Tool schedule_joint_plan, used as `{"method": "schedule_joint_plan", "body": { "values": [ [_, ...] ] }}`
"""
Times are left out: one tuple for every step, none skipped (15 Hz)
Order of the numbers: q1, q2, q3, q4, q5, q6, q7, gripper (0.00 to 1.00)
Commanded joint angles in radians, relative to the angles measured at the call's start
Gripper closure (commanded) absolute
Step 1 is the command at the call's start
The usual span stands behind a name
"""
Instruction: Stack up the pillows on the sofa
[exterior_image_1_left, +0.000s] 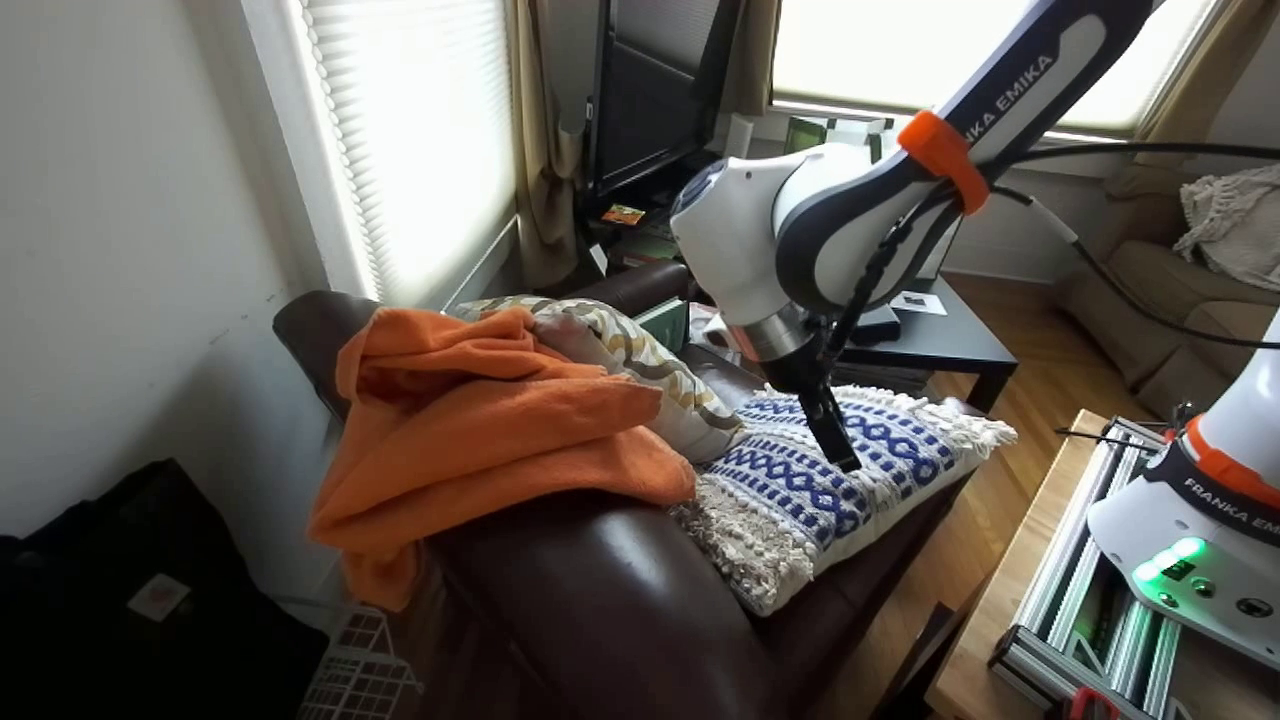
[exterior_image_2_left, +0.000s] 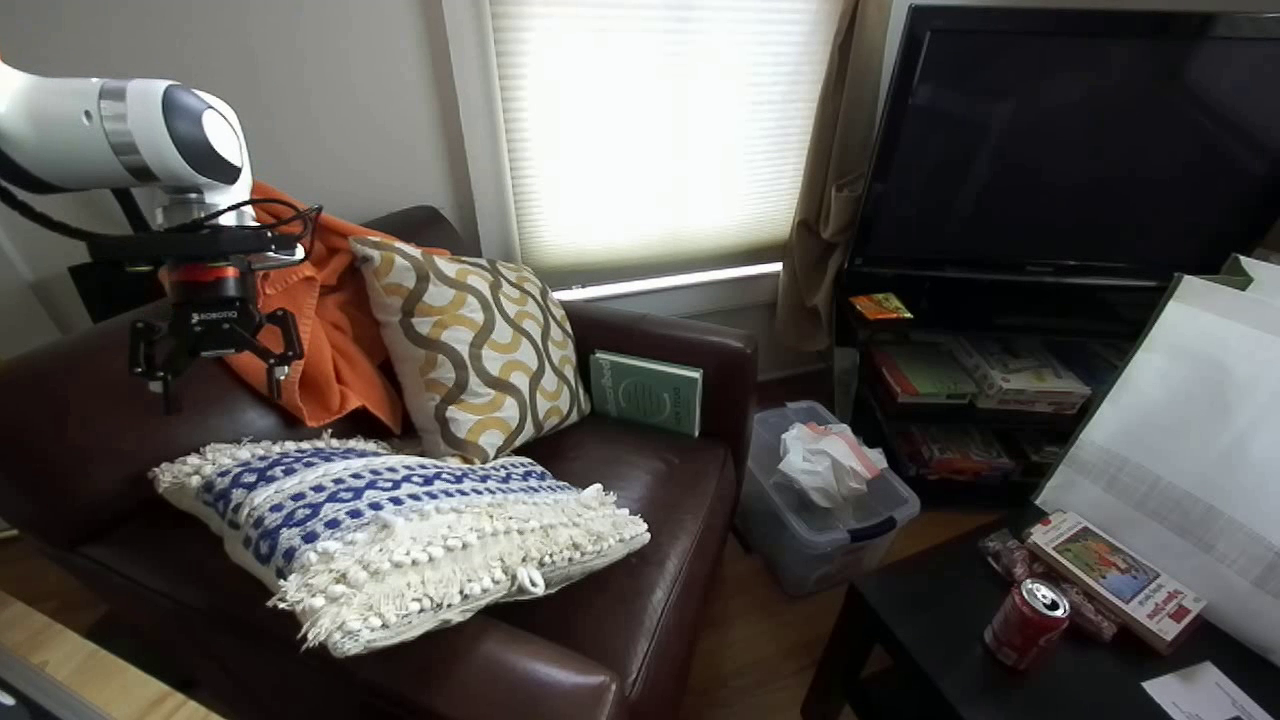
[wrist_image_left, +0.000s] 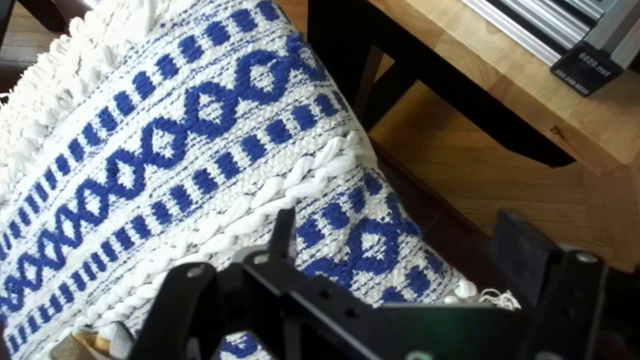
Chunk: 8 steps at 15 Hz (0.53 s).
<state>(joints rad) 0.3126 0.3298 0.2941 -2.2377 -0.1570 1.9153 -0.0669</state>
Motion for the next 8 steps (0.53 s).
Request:
{"method": "schedule_joint_plan", "body": {
  "values": [
    [0.056, 0.107, 0.029, 0.043, -0.021, 0.028, -0.002, 0.00],
    [0.077, 0.129, 0.040, 0.052, -0.023, 0.037, 0.007, 0.00],
    [0.097, 0.148, 0.049, 0.064, -0.027, 0.044, 0.014, 0.00],
    [0.125, 0.170, 0.050, 0.077, -0.053, 0.047, 0.029, 0.00],
    [0.147, 0.190, 0.049, 0.091, -0.077, 0.041, 0.035, 0.00],
    [0.175, 0.207, 0.042, 0.102, -0.114, 0.035, 0.054, 0.00],
    [0.200, 0.223, 0.035, 0.115, -0.151, 0.023, 0.068, 0.00],
    [0.221, 0.245, 0.028, 0.128, -0.188, 0.019, 0.076, 0.00]
  ]
}}
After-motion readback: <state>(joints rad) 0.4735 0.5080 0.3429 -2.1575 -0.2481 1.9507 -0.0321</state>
